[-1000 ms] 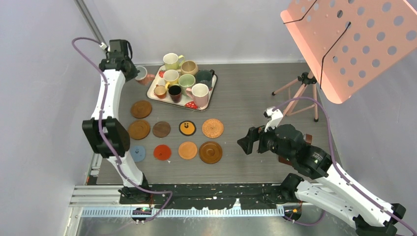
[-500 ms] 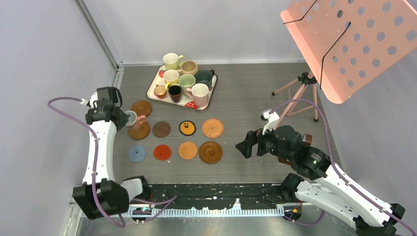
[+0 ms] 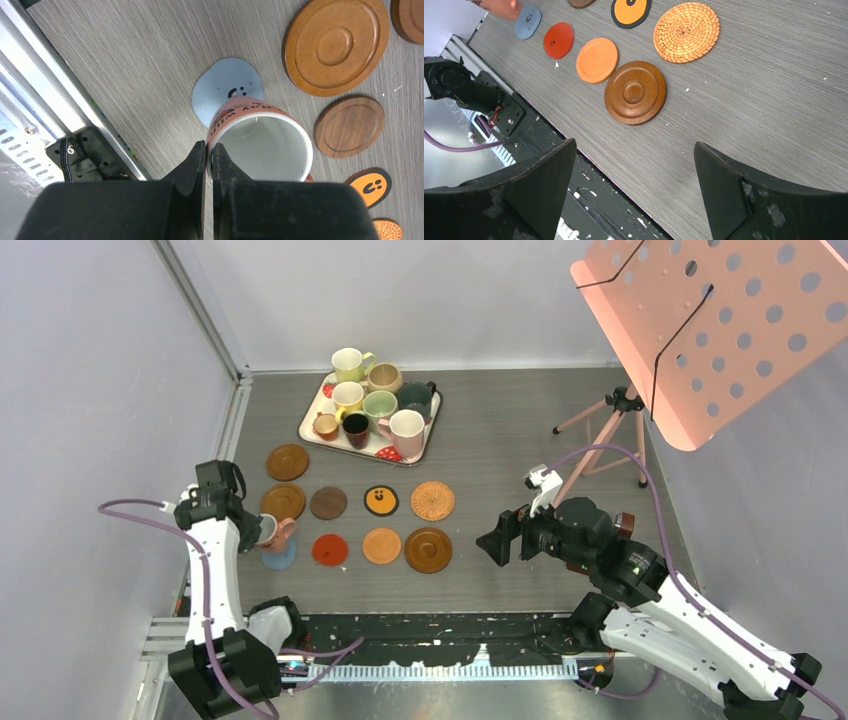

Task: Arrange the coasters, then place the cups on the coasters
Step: Place the cup on the coaster.

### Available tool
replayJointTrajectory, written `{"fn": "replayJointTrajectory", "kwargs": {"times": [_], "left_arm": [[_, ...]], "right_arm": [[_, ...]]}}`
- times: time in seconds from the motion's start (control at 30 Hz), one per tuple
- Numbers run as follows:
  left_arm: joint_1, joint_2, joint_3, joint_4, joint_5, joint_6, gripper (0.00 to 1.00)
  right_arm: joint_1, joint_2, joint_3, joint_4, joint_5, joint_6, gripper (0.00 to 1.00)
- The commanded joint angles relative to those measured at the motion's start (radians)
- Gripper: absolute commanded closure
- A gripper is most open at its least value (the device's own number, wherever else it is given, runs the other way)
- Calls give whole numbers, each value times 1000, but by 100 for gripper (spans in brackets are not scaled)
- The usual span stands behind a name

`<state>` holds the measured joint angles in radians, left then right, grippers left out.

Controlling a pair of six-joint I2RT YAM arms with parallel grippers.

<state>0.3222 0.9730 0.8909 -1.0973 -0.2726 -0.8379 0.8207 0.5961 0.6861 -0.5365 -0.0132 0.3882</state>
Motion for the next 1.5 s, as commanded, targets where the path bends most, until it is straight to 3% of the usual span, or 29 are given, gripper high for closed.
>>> {"fn": "replayJointTrajectory", "kwargs": {"times": [0.0,0.23,0.57,1.3,1.47], "left_arm": [[56,-15,-15,30,23,7,100],[115,-1,-106,135,111,16,100],[121,-20,-107,145,56,36,100],[127,-11,-141,172,72,62,100],[127,-39,-123,147,71,72,87]], "right_arm": [[-2,7,12,55,-14,-38,5],[-2,-5,13,57,2,-52,5],[-2,-13,16,55,7,-62,5],[-2,-34,22,37,9,-53,5],[-2,-37,27,33,9,-52,5]]}}
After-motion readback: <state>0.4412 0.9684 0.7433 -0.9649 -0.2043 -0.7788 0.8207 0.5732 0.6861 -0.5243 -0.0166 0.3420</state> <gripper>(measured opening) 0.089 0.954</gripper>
